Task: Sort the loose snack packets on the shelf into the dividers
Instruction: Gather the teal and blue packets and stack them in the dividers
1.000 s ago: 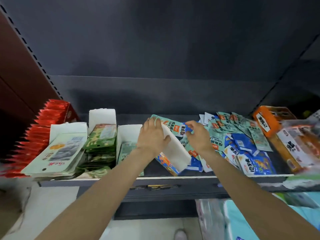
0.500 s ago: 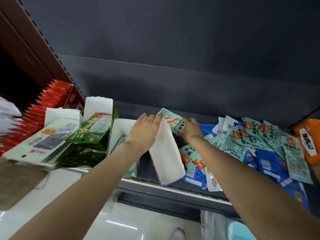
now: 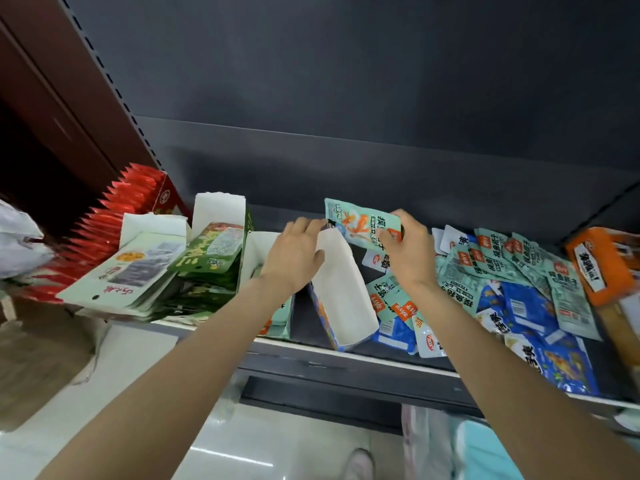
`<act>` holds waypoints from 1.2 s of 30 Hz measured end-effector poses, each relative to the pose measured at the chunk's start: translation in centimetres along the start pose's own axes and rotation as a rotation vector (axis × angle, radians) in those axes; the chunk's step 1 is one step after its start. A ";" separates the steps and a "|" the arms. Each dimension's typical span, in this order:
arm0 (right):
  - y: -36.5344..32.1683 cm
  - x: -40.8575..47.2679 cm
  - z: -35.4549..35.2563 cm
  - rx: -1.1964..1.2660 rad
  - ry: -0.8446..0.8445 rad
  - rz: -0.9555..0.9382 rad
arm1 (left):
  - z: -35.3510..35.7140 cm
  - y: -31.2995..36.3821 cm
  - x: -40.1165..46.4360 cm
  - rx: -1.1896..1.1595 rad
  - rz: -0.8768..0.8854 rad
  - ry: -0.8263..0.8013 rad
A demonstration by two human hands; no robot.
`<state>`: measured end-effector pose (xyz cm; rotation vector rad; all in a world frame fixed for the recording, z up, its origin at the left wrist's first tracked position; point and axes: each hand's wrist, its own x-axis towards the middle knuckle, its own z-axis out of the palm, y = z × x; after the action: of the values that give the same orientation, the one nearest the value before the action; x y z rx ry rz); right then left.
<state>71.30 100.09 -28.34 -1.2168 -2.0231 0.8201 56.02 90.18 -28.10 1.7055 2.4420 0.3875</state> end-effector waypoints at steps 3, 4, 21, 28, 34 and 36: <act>-3.0 -1.5 -1.2 0.019 0.072 -0.135 | -1.2 -1.3 -1.8 -0.140 0.032 0.058; -4.2 -1.9 -1.3 0.029 0.081 -0.186 | -1.8 -1.8 -2.3 -0.217 0.038 0.100; -12.4 -9.1 5.8 -0.549 -0.212 -0.472 | -6.8 -8.9 -8.6 -0.159 0.262 0.212; -10.4 -11.3 7.3 -0.605 -0.384 -0.198 | -5.4 -9.7 -9.2 0.282 0.335 -0.062; -8.7 -11.4 7.4 -0.448 -0.465 -0.071 | -6.4 -8.0 -9.2 0.416 0.335 -0.227; -8.7 -11.2 6.8 -0.346 -0.473 -0.040 | -6.7 -7.3 -9.2 0.367 0.316 -0.223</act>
<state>65.78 85.38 -27.97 -1.2435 -2.6517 0.8175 50.95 78.29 -24.09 2.1538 2.1837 -0.2296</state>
